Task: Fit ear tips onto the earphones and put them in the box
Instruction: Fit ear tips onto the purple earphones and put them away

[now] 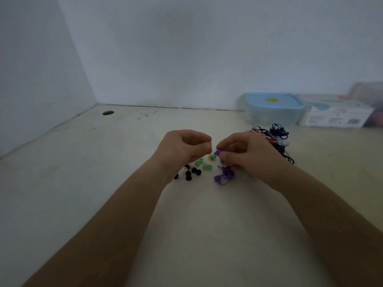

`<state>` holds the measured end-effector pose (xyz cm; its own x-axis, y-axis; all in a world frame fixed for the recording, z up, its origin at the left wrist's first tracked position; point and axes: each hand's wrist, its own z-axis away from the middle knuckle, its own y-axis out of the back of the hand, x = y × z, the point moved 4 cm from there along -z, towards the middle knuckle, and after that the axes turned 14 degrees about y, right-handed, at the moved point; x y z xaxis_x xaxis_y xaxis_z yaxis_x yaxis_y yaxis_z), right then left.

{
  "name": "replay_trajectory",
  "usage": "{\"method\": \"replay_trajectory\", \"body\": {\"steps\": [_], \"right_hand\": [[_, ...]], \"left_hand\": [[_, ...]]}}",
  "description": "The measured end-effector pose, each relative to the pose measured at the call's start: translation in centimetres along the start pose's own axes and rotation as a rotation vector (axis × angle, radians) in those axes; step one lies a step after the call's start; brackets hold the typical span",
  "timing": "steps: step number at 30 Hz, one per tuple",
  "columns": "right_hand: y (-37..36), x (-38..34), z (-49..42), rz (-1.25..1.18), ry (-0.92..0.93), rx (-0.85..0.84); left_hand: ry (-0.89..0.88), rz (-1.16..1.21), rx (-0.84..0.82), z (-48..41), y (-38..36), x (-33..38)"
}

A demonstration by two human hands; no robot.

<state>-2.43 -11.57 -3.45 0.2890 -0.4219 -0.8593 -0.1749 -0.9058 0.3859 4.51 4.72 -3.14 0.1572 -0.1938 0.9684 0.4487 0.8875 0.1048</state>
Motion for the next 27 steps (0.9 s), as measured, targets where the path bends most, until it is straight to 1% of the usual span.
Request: {"method": "replay_trajectory", "body": {"steps": [6,11,16,27], "right_hand": [[0.0,0.2,0.0,-0.096,-0.036,0.023],[-0.1,0.3,0.0,-0.246,-0.082,0.058],[0.2,0.5,-0.1,-0.302,-0.111,0.113],[0.1,0.3,0.0,-0.298,-0.101,0.096]], "left_hand": [[0.057,0.056,-0.021,0.0,-0.8,-0.4],[0.085,0.181,-0.089,-0.3,-1.0,-0.6],[0.111,0.277,-0.188,-0.3,-1.2,-0.5],[0.115,0.255,-0.150,-0.3,-1.1,-0.5]]}}
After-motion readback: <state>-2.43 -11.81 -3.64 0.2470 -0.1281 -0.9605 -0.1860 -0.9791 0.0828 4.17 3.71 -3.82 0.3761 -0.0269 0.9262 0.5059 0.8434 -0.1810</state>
